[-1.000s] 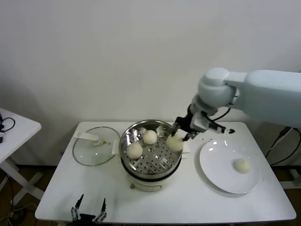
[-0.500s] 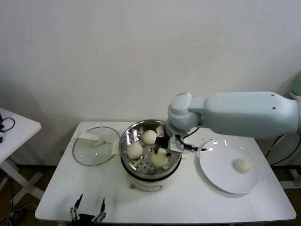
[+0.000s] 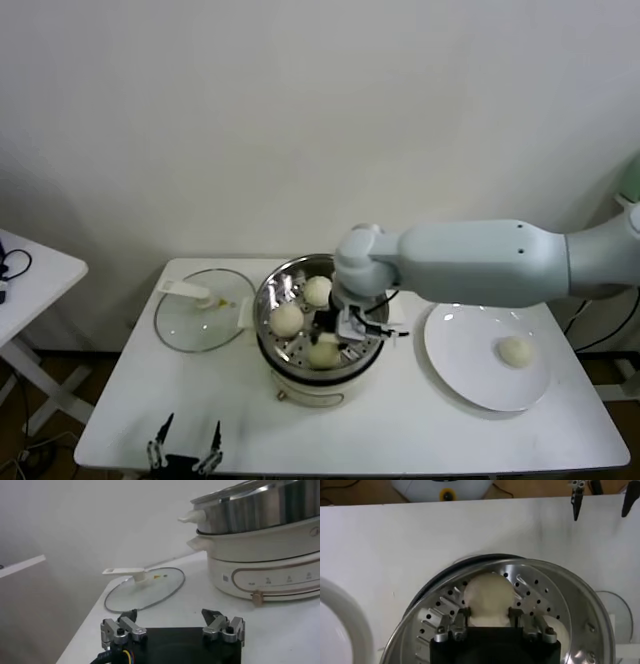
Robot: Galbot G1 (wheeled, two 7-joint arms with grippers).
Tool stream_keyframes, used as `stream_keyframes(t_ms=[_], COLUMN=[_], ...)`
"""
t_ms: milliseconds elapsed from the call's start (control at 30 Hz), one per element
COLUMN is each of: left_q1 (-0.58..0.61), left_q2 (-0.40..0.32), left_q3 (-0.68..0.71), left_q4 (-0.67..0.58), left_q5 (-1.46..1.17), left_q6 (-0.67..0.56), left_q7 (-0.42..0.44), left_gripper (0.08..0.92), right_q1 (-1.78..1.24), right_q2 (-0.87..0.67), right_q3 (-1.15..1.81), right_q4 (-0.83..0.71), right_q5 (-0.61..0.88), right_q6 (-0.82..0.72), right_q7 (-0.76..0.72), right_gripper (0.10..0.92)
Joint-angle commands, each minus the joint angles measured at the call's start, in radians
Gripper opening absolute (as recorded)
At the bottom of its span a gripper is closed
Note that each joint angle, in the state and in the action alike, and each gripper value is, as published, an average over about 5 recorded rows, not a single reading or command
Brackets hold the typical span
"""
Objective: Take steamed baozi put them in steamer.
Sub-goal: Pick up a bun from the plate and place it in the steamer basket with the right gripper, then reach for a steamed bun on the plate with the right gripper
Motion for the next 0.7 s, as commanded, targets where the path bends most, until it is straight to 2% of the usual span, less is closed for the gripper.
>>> stream_keyframes(t_ms=[33,200,300,500,700], left_q1=[0.003,0.006,0.009,0.015,0.026], left_q2=[-0.004,-0.004,-0.004,-0.003,0.001], left_q3=[0.000,-0.002,-0.002,-0.006,-0.006], left_q4=[-0.003,-0.007,-0.011,-0.019,-0.030], left_q5=[0.000,0.001,0.001,-0.001,-0.011], left_q6=[0.000,0.000,0.000,0.000,0.002], left_q7=[0.000,0.000,-0.001,-0.001,-0.001], left_gripper=[0.823,0.823,0.823,0.823,0.823], right_q1=[-0.007,0.127,0.235,0.414,0.457], right_q2=[-0.002,-0.090,-0.155,-0.288,-0.431], right_q3=[0.022,0.009,-0.047,-0.236,-0.402], right_q4=[-0.027,-0.028,-0.049,-0.141,-0.214], right_q5=[0.032,0.173,0.284,0.491,0.542], right_q6=[0.012,0.048,0.088,0.054,-0.046], right_q7=[0.024,-0.030,-0.095,-0.183,-0.207], right_gripper=[0.643,0.773,0.814,0.822,0.823])
